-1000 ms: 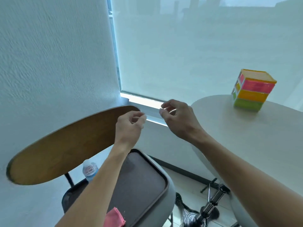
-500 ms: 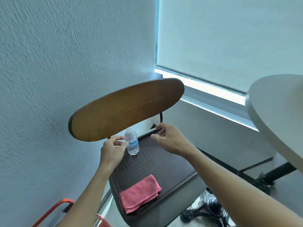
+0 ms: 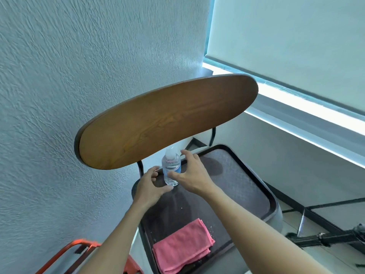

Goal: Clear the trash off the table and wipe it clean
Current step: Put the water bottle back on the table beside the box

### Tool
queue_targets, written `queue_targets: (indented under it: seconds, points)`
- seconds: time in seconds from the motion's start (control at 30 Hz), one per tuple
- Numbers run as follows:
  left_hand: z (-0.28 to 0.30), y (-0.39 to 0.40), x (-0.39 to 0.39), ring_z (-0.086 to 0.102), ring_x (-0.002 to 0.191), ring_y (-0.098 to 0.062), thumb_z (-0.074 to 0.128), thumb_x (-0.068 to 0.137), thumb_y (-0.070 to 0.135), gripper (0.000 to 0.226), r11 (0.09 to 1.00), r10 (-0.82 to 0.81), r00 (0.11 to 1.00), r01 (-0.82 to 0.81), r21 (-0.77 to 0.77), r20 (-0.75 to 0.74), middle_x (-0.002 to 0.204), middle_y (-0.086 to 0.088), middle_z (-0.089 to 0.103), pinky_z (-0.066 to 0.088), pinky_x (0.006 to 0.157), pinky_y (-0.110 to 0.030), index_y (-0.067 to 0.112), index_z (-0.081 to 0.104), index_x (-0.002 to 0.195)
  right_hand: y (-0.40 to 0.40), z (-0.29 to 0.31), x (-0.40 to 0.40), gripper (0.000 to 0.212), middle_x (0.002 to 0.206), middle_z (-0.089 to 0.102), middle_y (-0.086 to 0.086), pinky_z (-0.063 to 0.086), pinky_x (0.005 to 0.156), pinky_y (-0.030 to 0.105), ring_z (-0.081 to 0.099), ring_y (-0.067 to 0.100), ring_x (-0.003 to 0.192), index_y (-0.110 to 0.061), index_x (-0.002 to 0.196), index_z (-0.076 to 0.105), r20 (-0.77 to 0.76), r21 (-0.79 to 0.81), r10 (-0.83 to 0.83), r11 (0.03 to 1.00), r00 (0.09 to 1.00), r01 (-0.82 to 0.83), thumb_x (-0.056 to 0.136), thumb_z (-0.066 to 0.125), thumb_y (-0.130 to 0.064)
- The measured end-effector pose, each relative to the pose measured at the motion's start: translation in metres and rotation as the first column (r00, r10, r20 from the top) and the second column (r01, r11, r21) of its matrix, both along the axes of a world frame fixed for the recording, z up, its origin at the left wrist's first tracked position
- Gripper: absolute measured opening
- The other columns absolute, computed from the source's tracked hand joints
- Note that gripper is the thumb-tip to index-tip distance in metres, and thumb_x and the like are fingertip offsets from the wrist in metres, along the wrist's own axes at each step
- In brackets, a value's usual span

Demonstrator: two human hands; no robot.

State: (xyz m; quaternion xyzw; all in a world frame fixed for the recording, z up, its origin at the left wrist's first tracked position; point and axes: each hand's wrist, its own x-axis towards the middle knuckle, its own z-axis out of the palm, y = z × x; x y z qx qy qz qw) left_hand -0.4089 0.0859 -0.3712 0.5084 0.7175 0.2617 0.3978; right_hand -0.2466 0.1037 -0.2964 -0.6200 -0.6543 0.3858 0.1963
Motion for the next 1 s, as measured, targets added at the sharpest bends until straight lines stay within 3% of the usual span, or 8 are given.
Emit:
queue_targets:
  seconds: [0.13,0.23,0.33,0.43,0.57,0.8,0.9,1.0]
  points:
    - [-0.022,0.014,0.004,0.058,0.107,-0.007,0.089,0.053,0.047,0.081,0.997,-0.079,0.995,0.078,0.011,0.055,0.118,0.013,0.061,0.053,0.085,-0.03,0.04,0.051,0.124,0.014,-0.017,-0.012,0.085,0.143,0.042,-0.001,0.038,0.099,0.026,0.047,0.016,0.128,-0.023,0.147,0.033,-0.029,0.012,0.002,1.0,1.0,-0.002,0.077,0.077,-0.043]
    - [-0.029,0.021,0.01,0.063,0.1,-0.007,0.086,0.057,0.039,0.065,0.994,-0.096,0.992,0.092,0.054,0.077,0.112,0.012,0.065,0.056,0.082,-0.03,0.039,0.055,0.113,0.018,-0.027,-0.017,0.072,0.131,0.053,-0.003,0.045,0.096,0.032,0.054,0.017,0.119,-0.024,0.136,0.044,0.006,0.041,-0.001,0.999,1.0,0.001,0.075,0.077,-0.041]
    - [-0.03,0.027,0.014,0.065,0.099,-0.009,0.083,0.066,0.026,0.053,0.995,-0.073,0.993,0.065,0.079,0.094,0.11,0.007,0.067,0.057,0.088,-0.035,0.032,0.058,0.112,0.018,-0.028,-0.016,0.065,0.123,0.057,-0.004,0.047,0.095,0.035,0.057,0.017,0.111,-0.024,0.129,0.048,0.014,0.072,-0.016,0.997,1.0,0.014,0.074,0.077,-0.04]
    - [-0.028,0.028,0.018,0.064,0.105,-0.013,0.084,0.071,0.017,0.052,0.994,-0.074,0.993,0.065,0.093,0.092,0.113,0.005,0.066,0.056,0.09,-0.036,0.034,0.056,0.113,0.018,-0.024,-0.013,0.059,0.116,0.06,-0.006,0.049,0.092,0.036,0.059,0.016,0.105,-0.025,0.124,0.052,0.009,0.093,-0.03,0.995,1.0,0.029,0.073,0.077,-0.041]
    - [-0.014,0.022,0.024,0.064,0.103,-0.014,0.084,0.072,0.022,0.052,0.988,-0.106,0.99,0.095,0.122,0.092,0.112,0.006,0.067,0.057,0.088,-0.038,0.032,0.058,0.116,0.011,-0.015,-0.005,0.055,0.108,0.06,-0.009,0.052,0.087,0.037,0.06,0.012,0.096,-0.029,0.116,0.054,-0.025,0.112,-0.045,0.993,0.999,0.047,0.068,0.077,-0.043]
    - [0.059,-0.003,0.043,0.066,0.084,-0.002,0.085,0.07,0.032,0.042,0.969,-0.16,0.98,0.133,0.209,0.119,0.095,0.012,0.071,0.049,0.062,-0.012,0.036,0.062,0.105,-0.006,0.042,0.022,0.052,0.099,0.064,-0.013,0.054,0.082,0.037,0.062,0.008,0.089,-0.031,0.106,0.058,-0.117,0.202,-0.063,0.976,0.991,0.086,0.06,0.071,-0.051]
    - [0.098,-0.011,0.056,0.064,0.081,0.006,0.086,0.068,0.035,0.041,0.949,-0.221,0.966,0.183,0.257,0.131,0.09,0.019,0.072,0.053,0.066,-0.017,0.041,0.063,0.102,-0.014,0.075,0.039,0.044,0.092,0.068,-0.01,0.057,0.077,0.038,0.065,0.008,0.082,-0.03,0.098,0.062,-0.162,0.254,-0.065,0.962,0.985,0.105,0.06,0.074,-0.049]
    - [0.144,-0.016,0.072,0.061,0.08,0.008,0.085,0.068,0.037,0.038,0.923,-0.264,0.957,0.217,0.317,0.116,0.089,0.032,0.067,0.057,0.07,-0.024,0.047,0.061,0.096,-0.025,0.122,0.06,0.056,0.097,0.068,-0.01,0.059,0.08,0.032,0.067,0.006,0.086,-0.029,0.107,0.062,-0.195,0.289,-0.046,0.952,0.98,0.103,0.059,0.074,-0.055]
